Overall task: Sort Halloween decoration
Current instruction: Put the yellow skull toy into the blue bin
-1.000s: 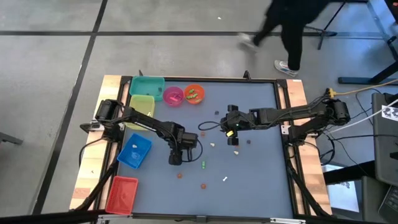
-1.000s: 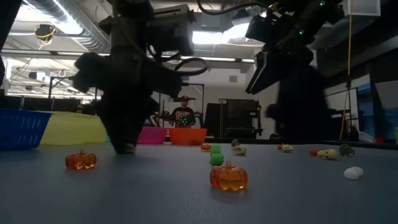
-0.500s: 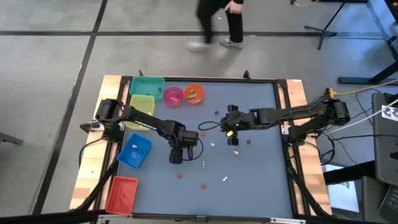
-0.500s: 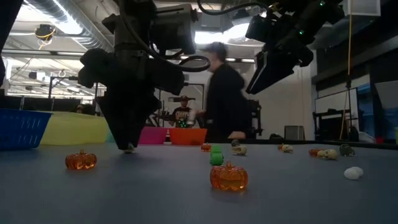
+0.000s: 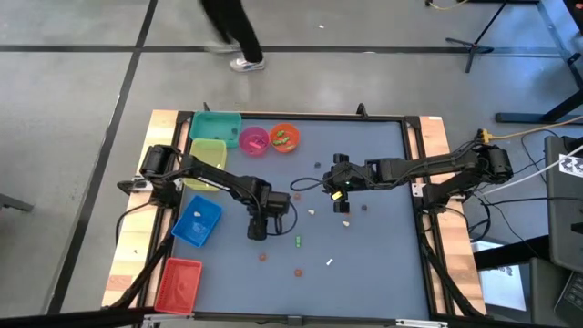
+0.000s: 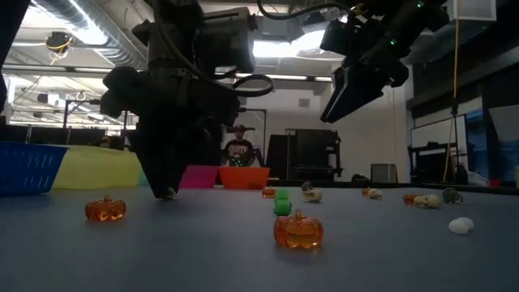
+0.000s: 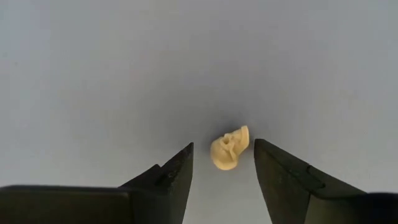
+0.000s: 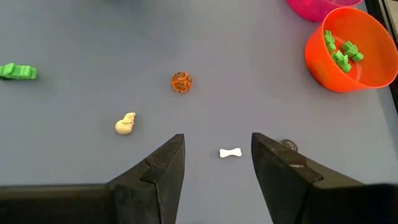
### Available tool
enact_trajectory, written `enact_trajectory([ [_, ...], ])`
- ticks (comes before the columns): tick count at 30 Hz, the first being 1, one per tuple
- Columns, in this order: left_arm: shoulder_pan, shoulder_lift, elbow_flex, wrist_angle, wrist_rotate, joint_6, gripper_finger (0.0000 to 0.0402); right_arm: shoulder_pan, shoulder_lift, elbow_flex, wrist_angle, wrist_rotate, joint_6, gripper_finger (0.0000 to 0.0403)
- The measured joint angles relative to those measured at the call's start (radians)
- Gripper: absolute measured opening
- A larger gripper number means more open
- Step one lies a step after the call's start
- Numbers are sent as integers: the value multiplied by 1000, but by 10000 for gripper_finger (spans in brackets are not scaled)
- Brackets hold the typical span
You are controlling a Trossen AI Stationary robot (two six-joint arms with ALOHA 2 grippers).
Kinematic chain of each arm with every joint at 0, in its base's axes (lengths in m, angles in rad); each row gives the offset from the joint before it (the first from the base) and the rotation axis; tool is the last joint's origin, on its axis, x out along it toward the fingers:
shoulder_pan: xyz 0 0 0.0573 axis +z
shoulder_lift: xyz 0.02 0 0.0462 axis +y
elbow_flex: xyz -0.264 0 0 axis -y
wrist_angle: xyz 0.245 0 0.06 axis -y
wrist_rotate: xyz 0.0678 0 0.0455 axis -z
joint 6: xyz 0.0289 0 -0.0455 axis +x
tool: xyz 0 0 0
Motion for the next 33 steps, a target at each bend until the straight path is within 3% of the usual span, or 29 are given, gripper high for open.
enact_trajectory([
  [33,-1,0,-19,25,5,-8,49,0,0,0,0,0,0,184],
])
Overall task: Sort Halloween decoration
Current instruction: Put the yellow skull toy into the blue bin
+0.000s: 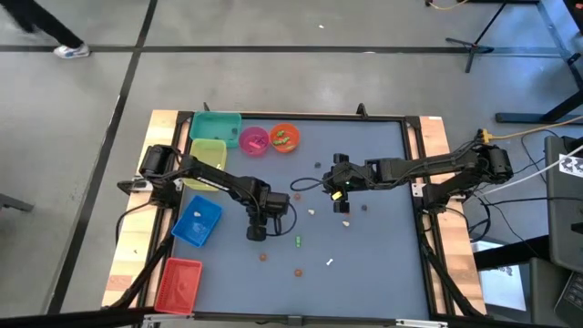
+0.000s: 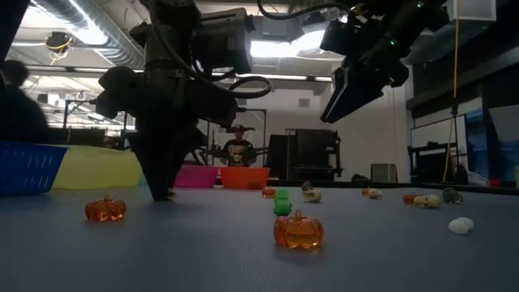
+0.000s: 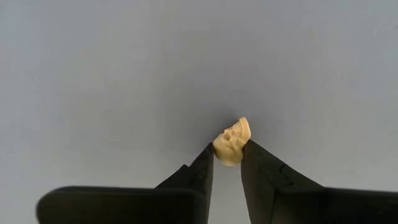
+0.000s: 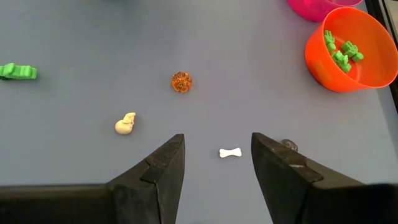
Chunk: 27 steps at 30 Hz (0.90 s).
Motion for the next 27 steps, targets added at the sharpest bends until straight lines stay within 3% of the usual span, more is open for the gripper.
enact_trajectory([
  [19,-4,-45,0,-1,13,-80,43,0,0,0,0,0,0,184],
  [27,-18,-123,64,-160,22,-131,43,0,0,0,0,0,0,184],
])
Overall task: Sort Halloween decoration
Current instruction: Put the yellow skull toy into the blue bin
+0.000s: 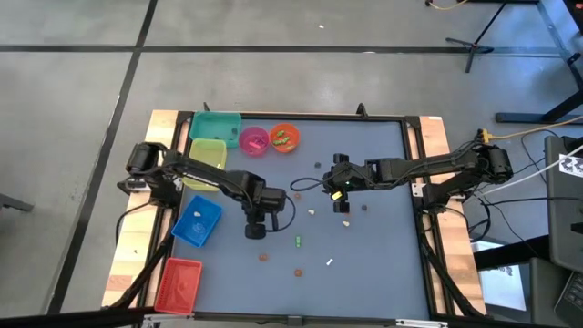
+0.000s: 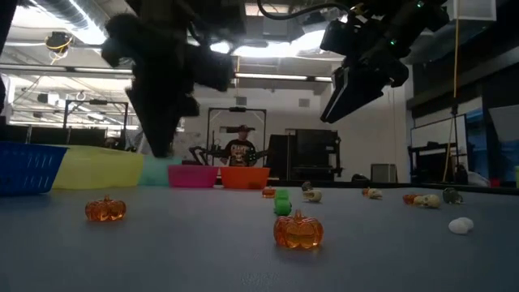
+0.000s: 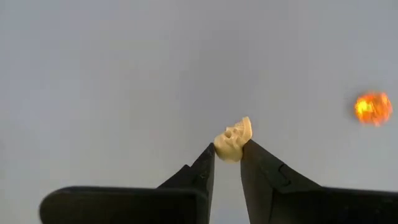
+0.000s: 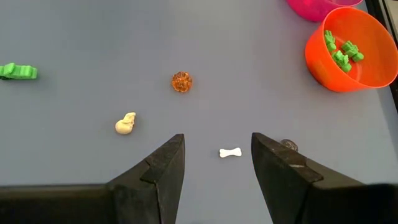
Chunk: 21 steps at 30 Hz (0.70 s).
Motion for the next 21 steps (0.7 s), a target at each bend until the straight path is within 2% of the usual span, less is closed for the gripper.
enact_trajectory([
  [4,-20,-42,33,-136,2,-48,43,0,0,0,0,0,0,184],
  [9,-70,-95,36,-256,-3,-181,43,0,0,0,0,0,0,184],
  [21,-276,-122,36,-588,-50,-462,43,0,0,0,0,0,0,184],
])
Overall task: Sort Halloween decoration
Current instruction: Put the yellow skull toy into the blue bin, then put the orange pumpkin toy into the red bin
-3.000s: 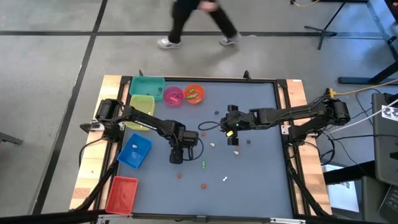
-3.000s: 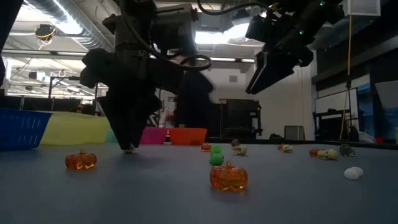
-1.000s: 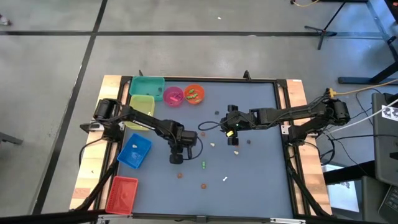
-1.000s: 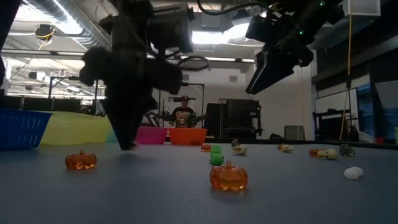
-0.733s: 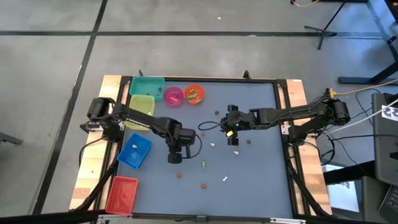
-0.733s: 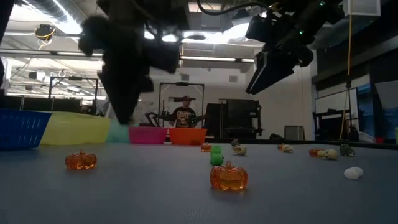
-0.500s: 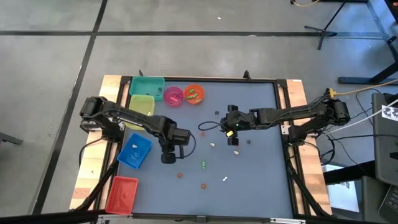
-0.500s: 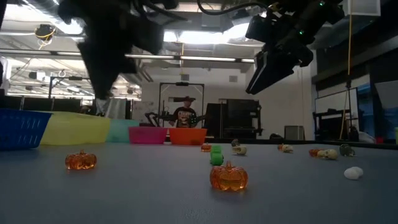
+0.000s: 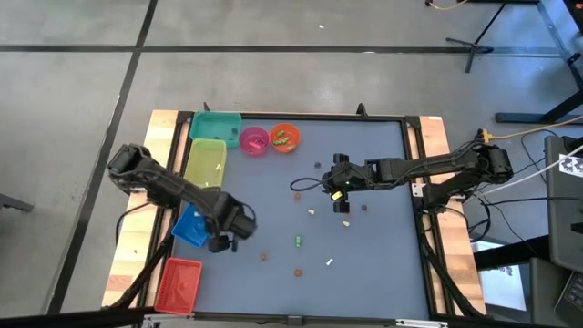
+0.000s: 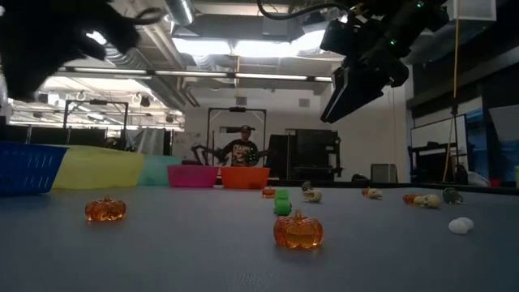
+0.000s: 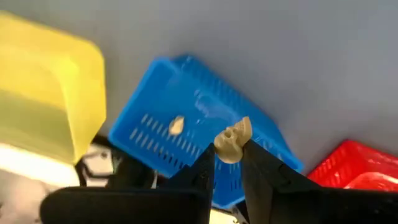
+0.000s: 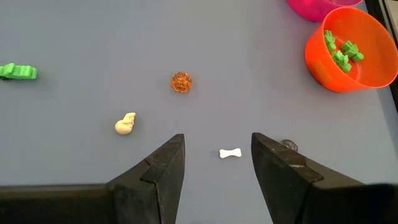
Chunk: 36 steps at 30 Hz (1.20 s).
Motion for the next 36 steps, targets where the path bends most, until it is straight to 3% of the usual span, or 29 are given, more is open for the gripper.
enact_trajectory([
  [5,-80,0,0,-95,-52,-135,43,0,0,0,0,0,0,184],
  [11,-175,0,0,-98,-153,-242,43,0,0,0,0,0,0,184],
  [15,-212,0,0,-98,-160,-293,48,0,0,0,0,0,0,184],
  [21,-239,0,0,-98,-160,-399,86,0,0,0,0,0,0,184],
  [36,-244,0,-1,-98,-160,-499,167,0,0,0,1,0,0,184],
])
